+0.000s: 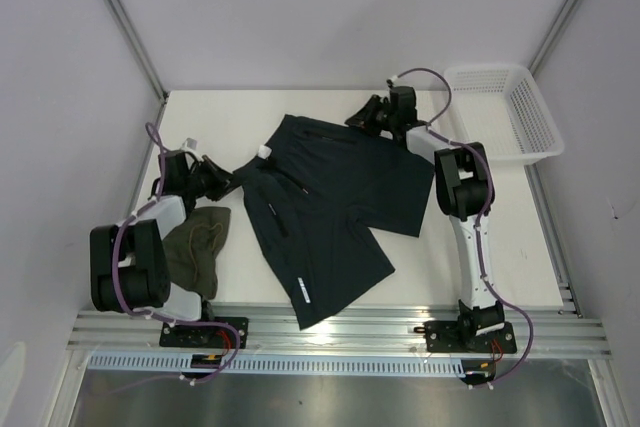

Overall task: Fold and stack the shorts
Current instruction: Flatten the shorts out

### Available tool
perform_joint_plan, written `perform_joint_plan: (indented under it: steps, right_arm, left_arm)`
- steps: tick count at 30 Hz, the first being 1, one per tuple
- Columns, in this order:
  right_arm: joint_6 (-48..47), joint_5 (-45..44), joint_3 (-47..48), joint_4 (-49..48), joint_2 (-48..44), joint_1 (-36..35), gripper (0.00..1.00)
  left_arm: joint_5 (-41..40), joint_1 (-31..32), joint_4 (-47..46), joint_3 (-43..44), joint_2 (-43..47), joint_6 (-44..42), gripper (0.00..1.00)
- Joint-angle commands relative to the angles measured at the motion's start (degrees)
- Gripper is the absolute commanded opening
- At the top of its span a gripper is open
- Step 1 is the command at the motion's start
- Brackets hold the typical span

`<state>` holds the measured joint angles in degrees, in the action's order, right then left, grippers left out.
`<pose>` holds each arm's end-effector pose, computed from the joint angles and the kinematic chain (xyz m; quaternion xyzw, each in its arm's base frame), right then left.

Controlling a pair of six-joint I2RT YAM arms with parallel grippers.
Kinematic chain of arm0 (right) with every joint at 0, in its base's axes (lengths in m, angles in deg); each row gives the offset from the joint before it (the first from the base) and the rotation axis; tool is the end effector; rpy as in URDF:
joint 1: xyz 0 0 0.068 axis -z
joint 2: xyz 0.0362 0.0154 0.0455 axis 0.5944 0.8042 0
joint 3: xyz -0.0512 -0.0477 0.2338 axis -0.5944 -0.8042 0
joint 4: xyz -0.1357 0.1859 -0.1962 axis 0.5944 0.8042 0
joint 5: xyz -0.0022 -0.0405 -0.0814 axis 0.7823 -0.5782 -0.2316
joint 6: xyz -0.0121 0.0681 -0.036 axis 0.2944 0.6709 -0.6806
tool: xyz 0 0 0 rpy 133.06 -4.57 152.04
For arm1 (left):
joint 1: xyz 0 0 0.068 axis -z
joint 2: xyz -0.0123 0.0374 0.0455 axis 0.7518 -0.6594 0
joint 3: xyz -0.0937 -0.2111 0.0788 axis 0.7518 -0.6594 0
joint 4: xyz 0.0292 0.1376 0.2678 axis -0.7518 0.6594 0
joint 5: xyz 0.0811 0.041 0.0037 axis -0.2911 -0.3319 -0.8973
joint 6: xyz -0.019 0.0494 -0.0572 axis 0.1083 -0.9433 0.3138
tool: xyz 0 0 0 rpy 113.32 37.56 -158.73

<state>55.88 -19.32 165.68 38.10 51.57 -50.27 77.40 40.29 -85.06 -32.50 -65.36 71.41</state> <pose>0.5589 0.1677 0.0871 0.1005 0.8343 0.4137 0.3503 0.3508 0.0158 0.1068 -0.2481 0.8386 -0.3581 0.3271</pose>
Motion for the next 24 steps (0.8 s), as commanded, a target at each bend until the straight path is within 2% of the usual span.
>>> perform_joint_plan:
  steps: [1,4,5,8,18,24]
  right_arm:
    - [0.24,4.48,6.76,-2.76,1.56,-4.21,0.26]
    - [3.56,4.30,8.00,-5.13,4.90,-5.88,0.19]
    - [4.28,4.39,8.52,-5.65,5.79,-6.15,0.10]
    - [5.69,3.34,9.67,-5.75,8.33,-6.76,0.01]
    - [5.52,-1.76,14.42,1.37,13.17,-5.62,0.00]
    - [6.83,-3.69,18.10,3.65,15.11,-3.43,0.00]
  left_arm:
    - [-0.79,-2.44,-4.43,-4.48,3.12,1.91,0.00]
    - [0.01,-3.85,-4.79,-5.29,2.86,1.57,0.00]
    - [0.27,-4.03,-4.96,-5.29,2.77,1.48,0.00]
    - [0.27,-3.94,-5.84,-6.42,2.86,1.65,0.00]
    - [-2.36,-5.70,-4.44,-8.45,5.84,0.34,0.00]
    - [-9.03,-5.88,1.62,-6.61,10.14,-3.09,0.00]
